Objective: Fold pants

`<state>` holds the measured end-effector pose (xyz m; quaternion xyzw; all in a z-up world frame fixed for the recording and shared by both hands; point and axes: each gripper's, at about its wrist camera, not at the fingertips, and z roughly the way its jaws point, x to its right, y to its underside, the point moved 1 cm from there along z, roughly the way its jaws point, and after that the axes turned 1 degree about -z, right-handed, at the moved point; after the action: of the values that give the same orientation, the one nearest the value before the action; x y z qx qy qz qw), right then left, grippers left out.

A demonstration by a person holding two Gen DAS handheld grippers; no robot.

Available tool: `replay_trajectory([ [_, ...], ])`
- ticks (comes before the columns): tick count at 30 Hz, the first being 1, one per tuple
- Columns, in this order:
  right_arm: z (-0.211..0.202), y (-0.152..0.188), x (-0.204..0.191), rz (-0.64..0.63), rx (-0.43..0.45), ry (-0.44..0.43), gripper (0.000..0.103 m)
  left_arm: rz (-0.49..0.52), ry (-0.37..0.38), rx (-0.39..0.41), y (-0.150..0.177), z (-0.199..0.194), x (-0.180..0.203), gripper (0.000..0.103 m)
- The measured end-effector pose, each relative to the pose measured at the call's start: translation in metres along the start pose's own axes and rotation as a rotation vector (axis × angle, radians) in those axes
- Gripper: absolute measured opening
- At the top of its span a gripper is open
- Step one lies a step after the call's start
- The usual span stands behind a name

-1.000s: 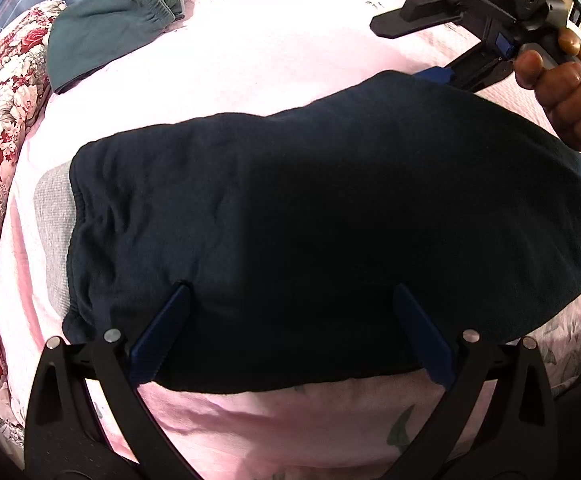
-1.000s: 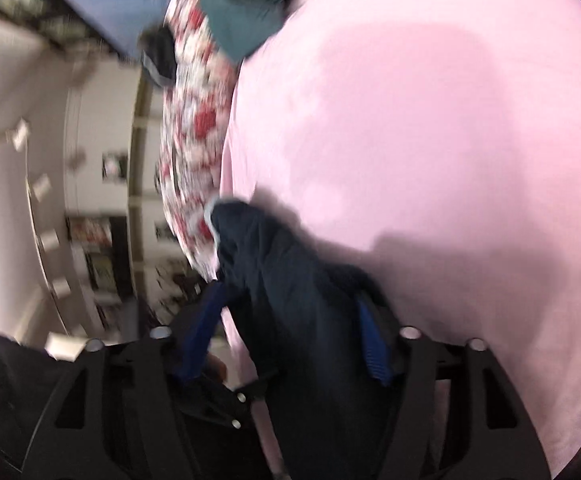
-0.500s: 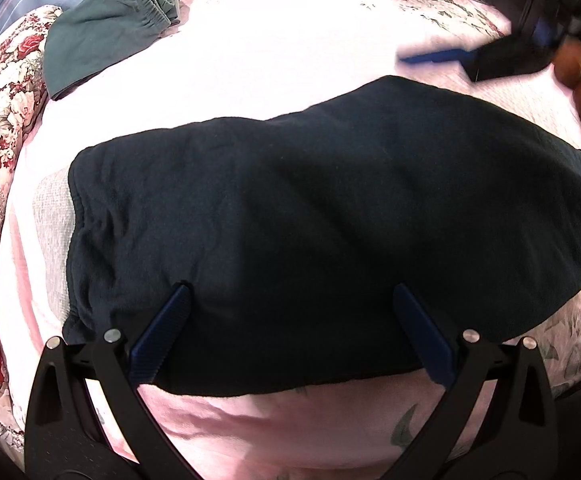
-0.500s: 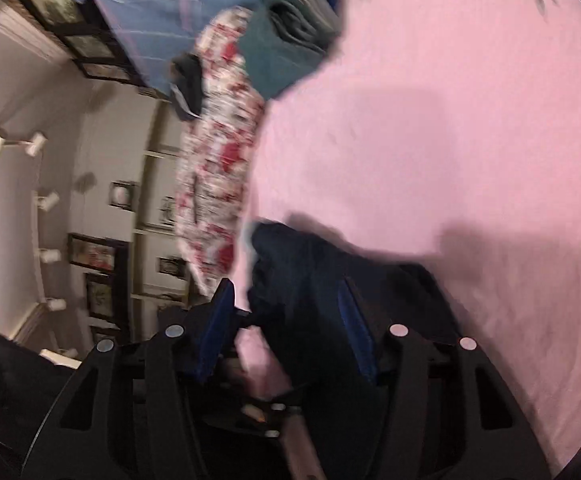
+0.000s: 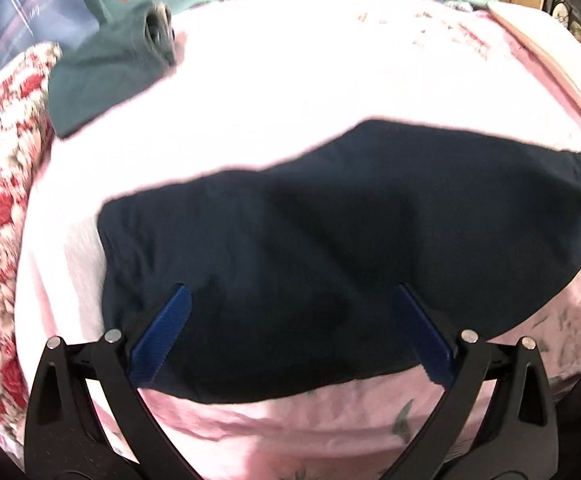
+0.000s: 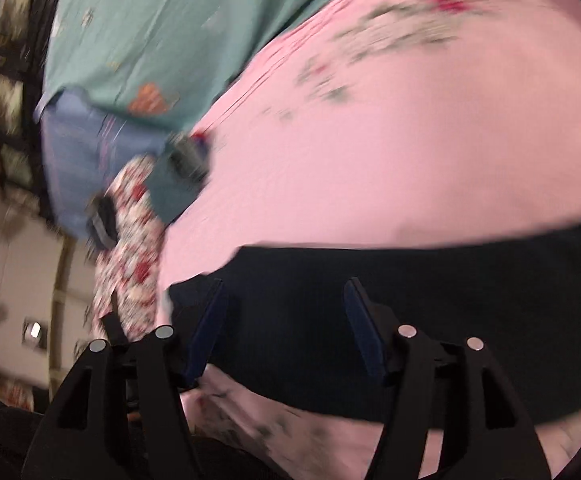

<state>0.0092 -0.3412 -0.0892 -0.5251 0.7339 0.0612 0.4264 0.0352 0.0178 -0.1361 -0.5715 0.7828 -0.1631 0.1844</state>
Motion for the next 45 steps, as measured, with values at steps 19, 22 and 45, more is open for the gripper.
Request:
replay_trajectory([
  [19, -0.103, 0.086, 0.154, 0.458, 0.346, 0.131, 0.062, 0.237, 0.041, 0.087, -0.058, -0.038, 0.119, 0.101],
  [22, -0.105, 0.084, 0.152, 0.456, 0.372, 0.156, 0.062, 0.243, 0.026, 0.082, -0.057, -0.041, 0.122, 0.101],
  [45, -0.088, 0.05, 0.143, 0.394, 0.371, 0.37, 0.012, 0.138, -0.028, 0.065, -0.047, -0.044, 0.078, 0.101],
])
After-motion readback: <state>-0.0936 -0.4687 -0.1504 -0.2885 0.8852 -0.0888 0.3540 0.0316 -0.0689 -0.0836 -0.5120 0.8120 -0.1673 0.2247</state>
